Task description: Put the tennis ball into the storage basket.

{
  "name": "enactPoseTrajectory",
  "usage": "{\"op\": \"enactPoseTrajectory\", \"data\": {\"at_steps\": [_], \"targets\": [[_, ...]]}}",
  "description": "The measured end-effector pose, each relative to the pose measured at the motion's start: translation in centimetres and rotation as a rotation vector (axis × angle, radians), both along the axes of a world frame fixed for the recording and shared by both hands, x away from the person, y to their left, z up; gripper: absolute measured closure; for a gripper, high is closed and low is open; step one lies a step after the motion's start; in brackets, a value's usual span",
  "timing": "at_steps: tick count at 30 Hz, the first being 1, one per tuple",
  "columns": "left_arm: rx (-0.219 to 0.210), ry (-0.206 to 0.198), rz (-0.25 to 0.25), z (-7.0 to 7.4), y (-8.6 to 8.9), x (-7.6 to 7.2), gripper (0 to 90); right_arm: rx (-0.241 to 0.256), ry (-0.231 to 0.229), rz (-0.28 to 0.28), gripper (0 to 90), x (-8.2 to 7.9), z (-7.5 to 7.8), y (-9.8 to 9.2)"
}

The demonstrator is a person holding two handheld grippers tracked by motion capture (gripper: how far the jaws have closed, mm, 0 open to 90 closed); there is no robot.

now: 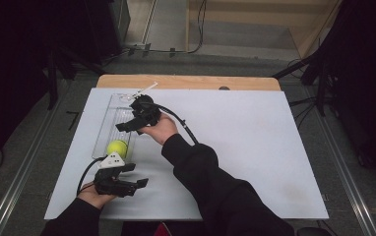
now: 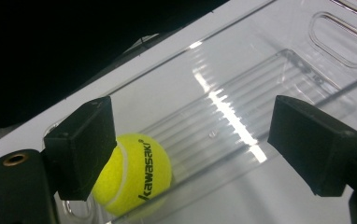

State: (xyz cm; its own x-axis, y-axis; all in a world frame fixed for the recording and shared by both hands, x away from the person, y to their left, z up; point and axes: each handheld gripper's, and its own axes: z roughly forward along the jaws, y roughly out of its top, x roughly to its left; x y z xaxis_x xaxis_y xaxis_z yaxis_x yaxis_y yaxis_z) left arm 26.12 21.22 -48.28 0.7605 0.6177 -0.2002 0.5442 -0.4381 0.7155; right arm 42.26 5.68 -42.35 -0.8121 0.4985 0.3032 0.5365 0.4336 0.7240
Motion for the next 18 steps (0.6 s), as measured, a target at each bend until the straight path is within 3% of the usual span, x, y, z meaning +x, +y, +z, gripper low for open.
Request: {"op": "enactPoseTrajectory", "data": {"at_steps": [18], "targets": [[0.0,-0.001,-0.004,0.0,-0.2,0.1,22.9,-0.007,0.017,-0.011,13.5,-1.7,0.3,-5.0]]}}
